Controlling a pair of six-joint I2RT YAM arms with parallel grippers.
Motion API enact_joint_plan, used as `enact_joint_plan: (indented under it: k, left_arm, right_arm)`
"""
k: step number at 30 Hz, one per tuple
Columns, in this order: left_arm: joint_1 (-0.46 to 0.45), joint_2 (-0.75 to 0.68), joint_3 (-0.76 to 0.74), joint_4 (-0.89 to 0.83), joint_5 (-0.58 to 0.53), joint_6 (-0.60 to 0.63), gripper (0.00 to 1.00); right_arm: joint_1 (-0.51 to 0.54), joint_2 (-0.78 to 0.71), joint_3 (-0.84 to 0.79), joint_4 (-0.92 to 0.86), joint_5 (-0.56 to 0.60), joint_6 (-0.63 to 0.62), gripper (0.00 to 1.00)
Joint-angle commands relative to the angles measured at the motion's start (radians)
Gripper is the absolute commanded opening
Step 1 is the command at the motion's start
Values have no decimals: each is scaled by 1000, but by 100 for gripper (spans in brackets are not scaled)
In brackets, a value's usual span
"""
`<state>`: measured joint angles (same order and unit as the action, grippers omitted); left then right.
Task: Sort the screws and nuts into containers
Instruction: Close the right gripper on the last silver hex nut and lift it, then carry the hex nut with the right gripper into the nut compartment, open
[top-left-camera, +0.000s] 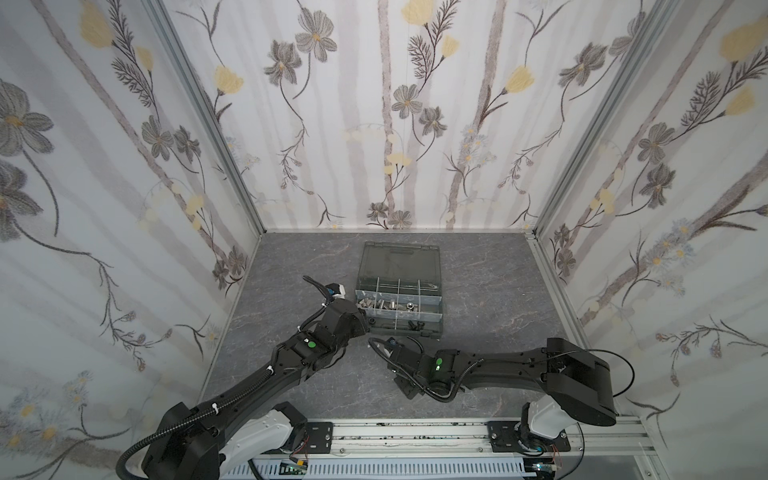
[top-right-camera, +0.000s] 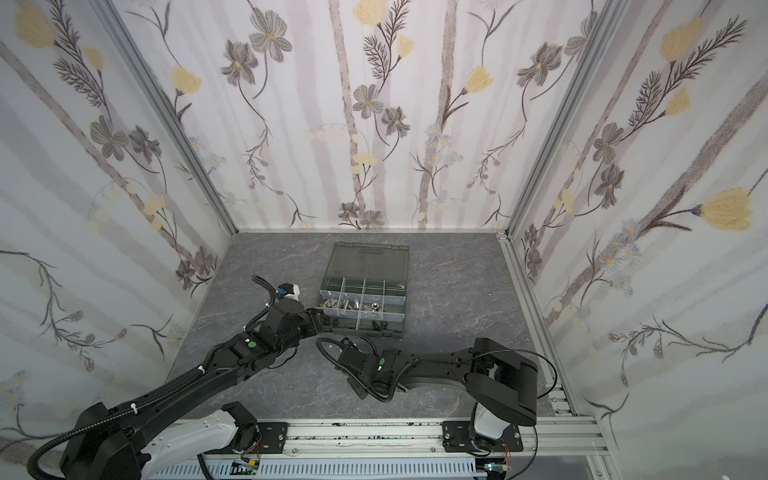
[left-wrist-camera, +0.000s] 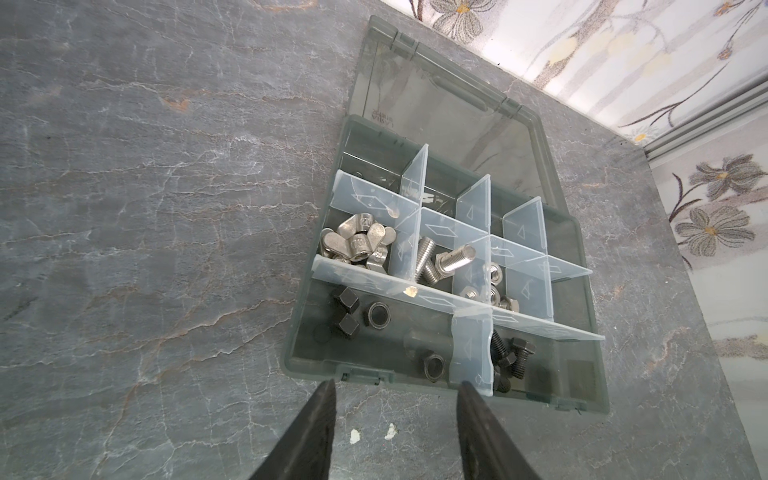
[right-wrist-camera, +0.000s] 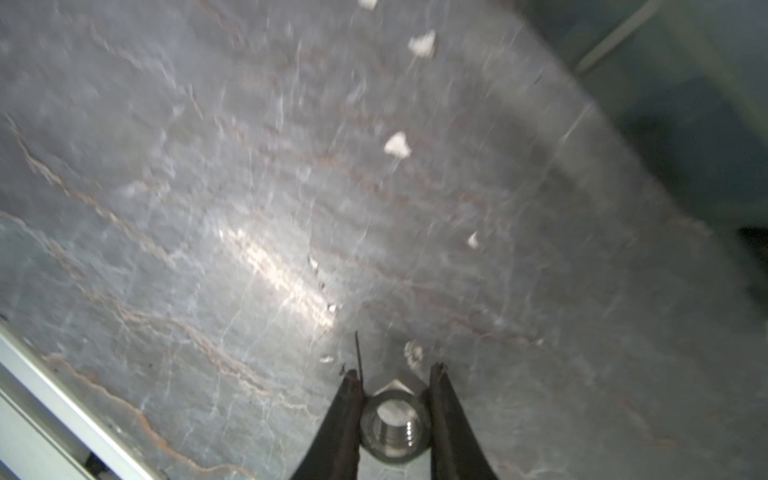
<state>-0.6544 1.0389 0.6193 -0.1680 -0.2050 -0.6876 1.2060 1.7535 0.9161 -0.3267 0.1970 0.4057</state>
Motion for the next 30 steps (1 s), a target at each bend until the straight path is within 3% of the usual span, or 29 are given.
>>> enact_joint_plan:
  k: [1, 6, 13, 25, 30]
  left_arm:
    - [2, -14, -9, 19, -5, -11, 50]
    - [5, -38, -25, 19, -8, -16, 50]
    - [10, -67, -37, 19, -13, -20, 50]
    - [13, -59, -39, 19, -7, -27, 50]
    - [15, -54, -36, 19, -14, -30, 50]
  right_arm:
    - [-90, -41, 69, 20, 48, -139, 21]
    - [-279, -38, 199, 59, 48, -234, 21]
    - [-414, 73, 303, 81, 31, -225, 20]
    - [-433, 182, 324, 147, -76, -178, 24]
    - [-433, 202, 345, 141, -83, -175, 35]
